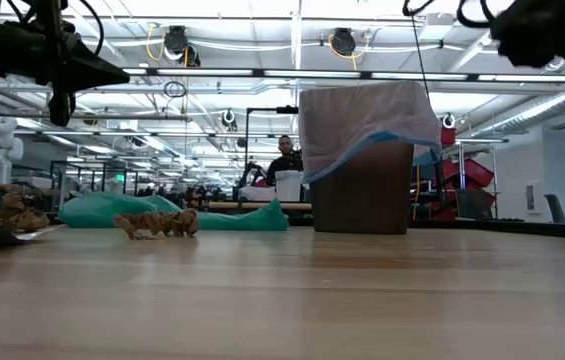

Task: Place trash/remove bag and relplace
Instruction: Put the brown paper into the black trash bin

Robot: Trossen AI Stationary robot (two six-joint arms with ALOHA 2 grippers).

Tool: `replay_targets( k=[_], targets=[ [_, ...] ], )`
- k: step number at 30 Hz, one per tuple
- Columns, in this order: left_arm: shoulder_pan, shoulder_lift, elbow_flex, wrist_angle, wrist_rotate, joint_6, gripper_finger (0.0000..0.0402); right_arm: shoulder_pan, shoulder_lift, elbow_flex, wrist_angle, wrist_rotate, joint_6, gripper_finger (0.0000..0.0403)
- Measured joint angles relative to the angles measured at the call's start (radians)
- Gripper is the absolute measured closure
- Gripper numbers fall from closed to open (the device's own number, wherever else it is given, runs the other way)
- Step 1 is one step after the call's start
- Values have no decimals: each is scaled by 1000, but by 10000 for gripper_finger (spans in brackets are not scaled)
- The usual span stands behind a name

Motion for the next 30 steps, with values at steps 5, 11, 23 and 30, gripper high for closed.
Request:
replay_targets(
  k=[5,11,23,30],
  targets=[
    [0,0,0,0,-1,0,402,49,-2,-169,216,1,118,273],
    [0,0,0,0,-9,0,402,74,-2,-330,313,7,259,188],
    [0,0,0,-5,-30,1,402,86,-2,-541,592,102,400,228],
    [0,0,1,-13,-34,1,402,85,-2,-504,657,217,379,378]
  ],
)
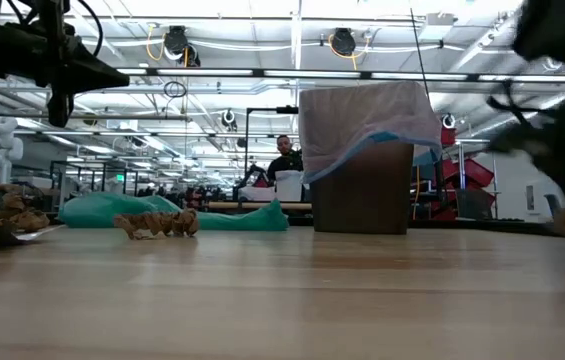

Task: Place trash/remove bag and relplace
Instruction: Put the brown paper into the black trash bin

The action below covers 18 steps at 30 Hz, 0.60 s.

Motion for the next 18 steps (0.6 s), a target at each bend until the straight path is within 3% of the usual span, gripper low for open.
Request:
replay_targets(
  k=[4,7,12,15,18],
  targets=[
    [0,0,0,0,0,0,402,2,-4,148,2,128,-117,393],
    [0,0,0,1,0,0,402,0,-7,308,-5,300,-227,400],
    [0,0,0,0,0,0,402,-17,-7,586,-18,585,-617,401],
    [0,0,0,0,0,1,402,-97,-7,735,-38,687,-869,402],
    [0,0,0,-3,0,1,402,-242,4,859,-58,686,-1078,402]
  ],
)
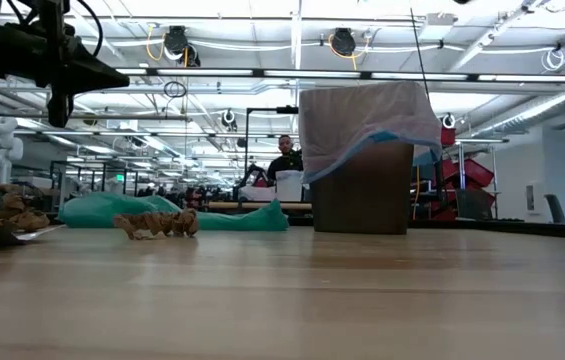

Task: Place trash/remove bag and relplace
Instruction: Put the brown paper into the black trash bin

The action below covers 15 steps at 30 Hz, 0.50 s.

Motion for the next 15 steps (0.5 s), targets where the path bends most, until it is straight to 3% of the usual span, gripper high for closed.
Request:
replay_targets(
  k=[4,8,15],
  targets=[
    [0,0,0,-1,0,0,402,-228,30,86,-24,-180,-245,402],
    [0,0,0,-2,0,0,402,-429,67,97,-121,-398,-295,403],
    [0,0,0,-1,0,55,402,-598,173,97,-226,-615,-381,356]
  ],
)
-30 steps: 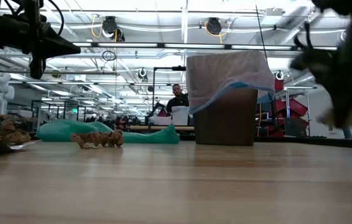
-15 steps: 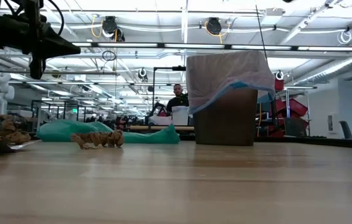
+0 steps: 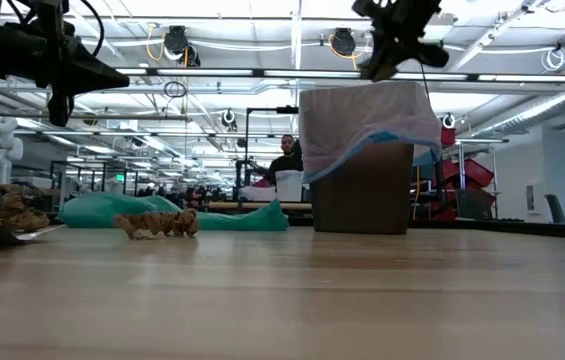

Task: Place trash/remove bag and relplace
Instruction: Put the brown paper into the black trash bin

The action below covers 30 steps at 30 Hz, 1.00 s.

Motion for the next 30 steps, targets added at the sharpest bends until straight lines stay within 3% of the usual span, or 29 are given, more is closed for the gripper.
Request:
replay_targets(
  k=[9,13,17,23,30],
  targets=[
    [0,0,0,2,0,-1,402,-13,31,0,18,-126,-74,184],
    [0,0,0,2,0,1,402,-13,-11,9,-10,-215,-95,142],
    [0,0,0,2,0,4,402,39,-27,85,-211,-262,-95,148],
    [0,0,0,4,1,4,402,221,-20,133,-594,-264,-13,202],
    [0,0,0,4,3,5,402,405,-38,-13,-603,-269,177,226]
  ],
)
